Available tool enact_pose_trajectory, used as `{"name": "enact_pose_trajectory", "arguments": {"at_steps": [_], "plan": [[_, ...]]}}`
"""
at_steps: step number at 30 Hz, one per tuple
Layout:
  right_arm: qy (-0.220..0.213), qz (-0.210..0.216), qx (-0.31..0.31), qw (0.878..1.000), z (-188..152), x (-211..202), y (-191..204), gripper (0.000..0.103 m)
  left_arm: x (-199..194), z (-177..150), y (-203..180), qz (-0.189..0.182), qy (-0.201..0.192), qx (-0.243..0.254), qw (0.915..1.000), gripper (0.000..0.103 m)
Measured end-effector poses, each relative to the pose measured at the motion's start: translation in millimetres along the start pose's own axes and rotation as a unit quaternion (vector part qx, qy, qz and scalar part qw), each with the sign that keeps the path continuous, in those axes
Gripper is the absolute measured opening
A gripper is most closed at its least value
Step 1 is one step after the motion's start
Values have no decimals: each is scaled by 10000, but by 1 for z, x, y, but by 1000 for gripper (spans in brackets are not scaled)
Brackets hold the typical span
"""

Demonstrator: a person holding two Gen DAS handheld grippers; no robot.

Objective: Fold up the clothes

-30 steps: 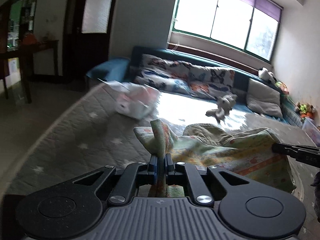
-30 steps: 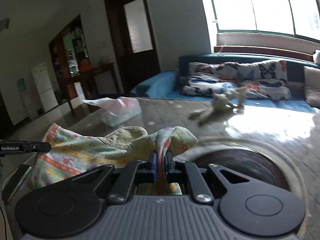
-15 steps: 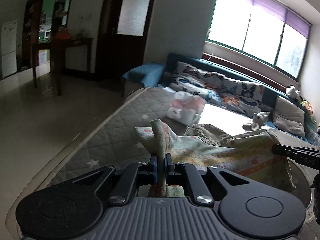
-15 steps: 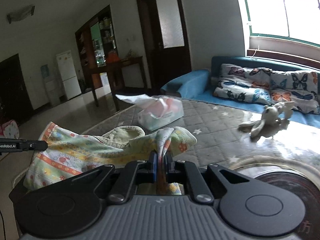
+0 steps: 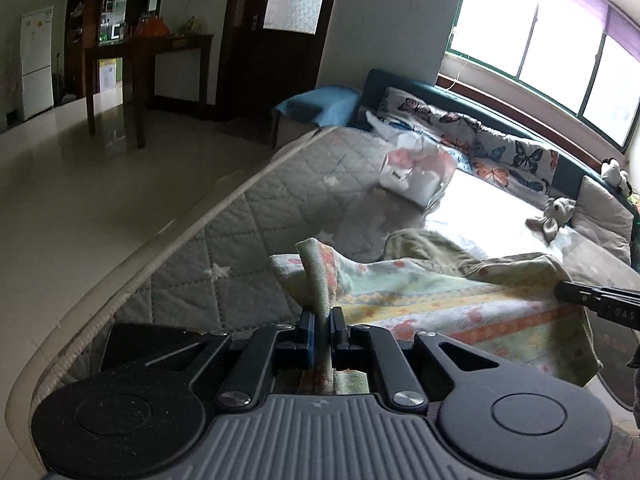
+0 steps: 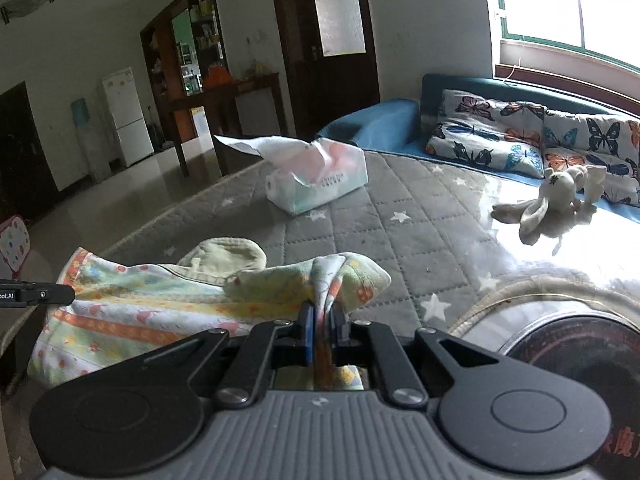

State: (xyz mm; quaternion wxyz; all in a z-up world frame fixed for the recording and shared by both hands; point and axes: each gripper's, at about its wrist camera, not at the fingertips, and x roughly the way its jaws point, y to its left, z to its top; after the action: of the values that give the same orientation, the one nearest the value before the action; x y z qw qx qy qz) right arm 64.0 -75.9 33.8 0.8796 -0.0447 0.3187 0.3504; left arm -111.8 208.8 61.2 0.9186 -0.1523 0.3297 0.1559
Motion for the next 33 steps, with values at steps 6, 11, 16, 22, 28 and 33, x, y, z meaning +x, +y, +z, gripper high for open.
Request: {"name": "enact_pose_trajectory", "arguments": {"at_steps": [6, 11, 16, 22, 28, 33], "plan": [[42, -304, -89, 9995, 1, 0, 0, 16, 4, 1, 3, 230, 76, 23, 9997, 15], [6, -157, -91, 9998, 4, -2, 0, 16, 0, 7, 0, 290, -68, 29, 9996, 19], [62, 8, -164, 9998, 7, 11, 8, 16, 8, 12, -8, 123, -32, 172, 9998, 19], [206, 145, -262, 9993, 12, 33, 13, 16, 30, 15, -16, 111, 150, 332, 9993, 19], [360, 110, -217, 9991, 12, 58, 11, 16, 49, 20, -14, 255, 277, 365, 9986, 19], [367, 94, -233, 9990, 15, 62, 10, 16, 42, 24, -26, 41, 184, 442, 9988, 19]]}}
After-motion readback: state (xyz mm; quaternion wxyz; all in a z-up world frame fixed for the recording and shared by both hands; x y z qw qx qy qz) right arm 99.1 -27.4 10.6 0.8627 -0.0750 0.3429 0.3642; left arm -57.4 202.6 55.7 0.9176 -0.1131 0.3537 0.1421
